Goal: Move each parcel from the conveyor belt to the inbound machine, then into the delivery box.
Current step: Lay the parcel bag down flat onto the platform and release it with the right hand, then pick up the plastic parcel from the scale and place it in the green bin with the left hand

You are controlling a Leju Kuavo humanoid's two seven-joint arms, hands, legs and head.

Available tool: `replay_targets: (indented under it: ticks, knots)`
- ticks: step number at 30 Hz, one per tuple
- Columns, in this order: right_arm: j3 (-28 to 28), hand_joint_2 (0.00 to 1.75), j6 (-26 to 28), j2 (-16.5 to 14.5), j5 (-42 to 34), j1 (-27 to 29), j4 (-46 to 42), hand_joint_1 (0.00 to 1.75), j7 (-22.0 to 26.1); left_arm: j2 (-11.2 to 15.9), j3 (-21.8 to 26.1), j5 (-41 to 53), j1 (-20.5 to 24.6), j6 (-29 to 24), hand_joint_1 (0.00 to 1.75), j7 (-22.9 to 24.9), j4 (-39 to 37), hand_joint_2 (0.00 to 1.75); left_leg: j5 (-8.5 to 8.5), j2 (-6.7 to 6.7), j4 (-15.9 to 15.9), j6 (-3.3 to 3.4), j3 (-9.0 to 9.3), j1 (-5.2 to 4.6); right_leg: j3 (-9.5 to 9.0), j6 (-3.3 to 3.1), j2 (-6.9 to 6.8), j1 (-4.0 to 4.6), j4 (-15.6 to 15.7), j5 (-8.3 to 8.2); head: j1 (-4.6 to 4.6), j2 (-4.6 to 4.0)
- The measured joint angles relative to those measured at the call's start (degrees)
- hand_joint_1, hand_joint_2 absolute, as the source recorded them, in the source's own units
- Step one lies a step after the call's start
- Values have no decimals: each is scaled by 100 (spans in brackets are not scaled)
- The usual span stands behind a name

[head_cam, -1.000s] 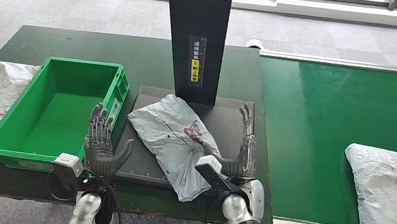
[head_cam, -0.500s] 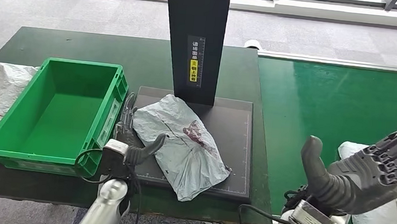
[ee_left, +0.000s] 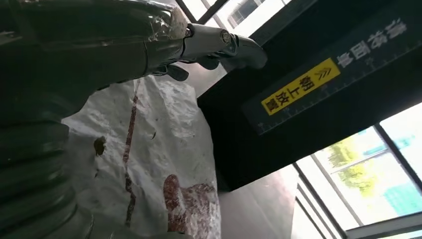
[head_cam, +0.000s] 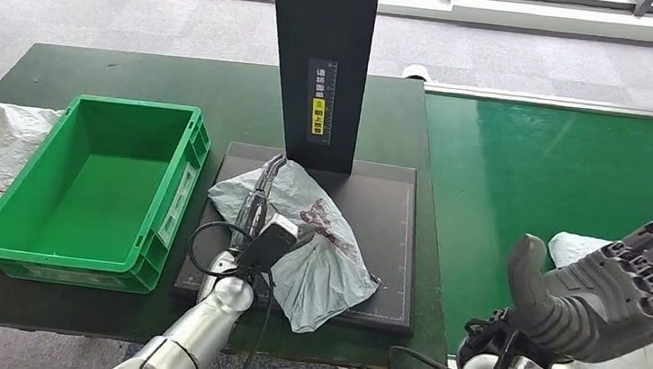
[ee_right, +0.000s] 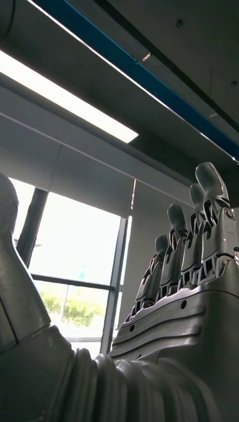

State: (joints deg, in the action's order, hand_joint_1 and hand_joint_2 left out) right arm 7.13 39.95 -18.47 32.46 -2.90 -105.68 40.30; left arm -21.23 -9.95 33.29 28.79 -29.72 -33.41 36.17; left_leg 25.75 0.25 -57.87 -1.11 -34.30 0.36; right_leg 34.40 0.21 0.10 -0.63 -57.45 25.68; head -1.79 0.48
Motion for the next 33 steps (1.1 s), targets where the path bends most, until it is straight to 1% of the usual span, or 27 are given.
replay_targets:
  ticks: [2,4,6,9,12,15,17,19,22,26,33]
  knots:
    - [15,175,-1,1,-17,-1,16,0,0,-24,-170,350,85,-158,0,448,-240,175,1,-1,0,0,-1,0,0,0,0,0,0,1,0,0]
    - [23,175,-2,2,-41,-2,36,0,-1,-37,-459,867,171,-330,0,1109,-510,175,1,-2,0,0,-1,0,0,0,0,0,0,1,0,0]
    - [24,175,-2,2,-59,-2,54,0,-2,-41,-762,1248,230,-427,0,1587,-729,175,1,-1,0,0,-2,0,0,0,-1,0,0,1,0,0]
    - [24,175,-2,2,-61,-1,75,0,-2,-41,-1070,1360,282,-460,0,1744,-940,175,1,-2,0,1,-2,0,0,0,0,0,0,0,0,0]
    - [24,175,-2,2,-68,0,92,0,-2,-41,-1244,1440,329,-465,0,1874,-1073,175,1,-2,0,0,-1,0,0,0,0,0,0,0,0,0]
    - [21,175,-2,2,-81,2,98,0,-2,-41,-1382,1671,377,-411,1,2187,-1165,175,1,-2,0,0,-1,0,0,0,0,0,0,1,0,0]
    - [4,175,-2,3,-95,5,98,0,-2,-41,-1492,1846,416,-324,82,2411,-1215,175,1,-2,0,0,-1,0,-1,0,-1,0,0,1,0,0]
    - [-26,175,-1,4,-139,15,98,0,-2,-41,-1622,2004,452,-200,167,2626,-1251,175,1,-2,0,1,0,0,-2,0,-1,0,0,1,0,0]
    - [-96,175,0,7,-192,68,96,0,-2,-41,-1831,2173,496,-14,175,2881,-1296,175,1,-3,0,1,0,0,-5,1,-4,0,0,1,0,0]
    - [-162,175,0,9,-198,120,96,0,-2,-39,-2038,2286,546,43,175,3045,-1365,175,1,-5,0,1,1,-1,-6,1,-5,-1,1,1,0,0]
    - [-218,175,0,14,-243,194,98,0,-2,-37,-2153,2464,641,-8,175,3152,-1496,175,1,-6,0,1,3,0,-7,1,-4,0,0,1,0,0]
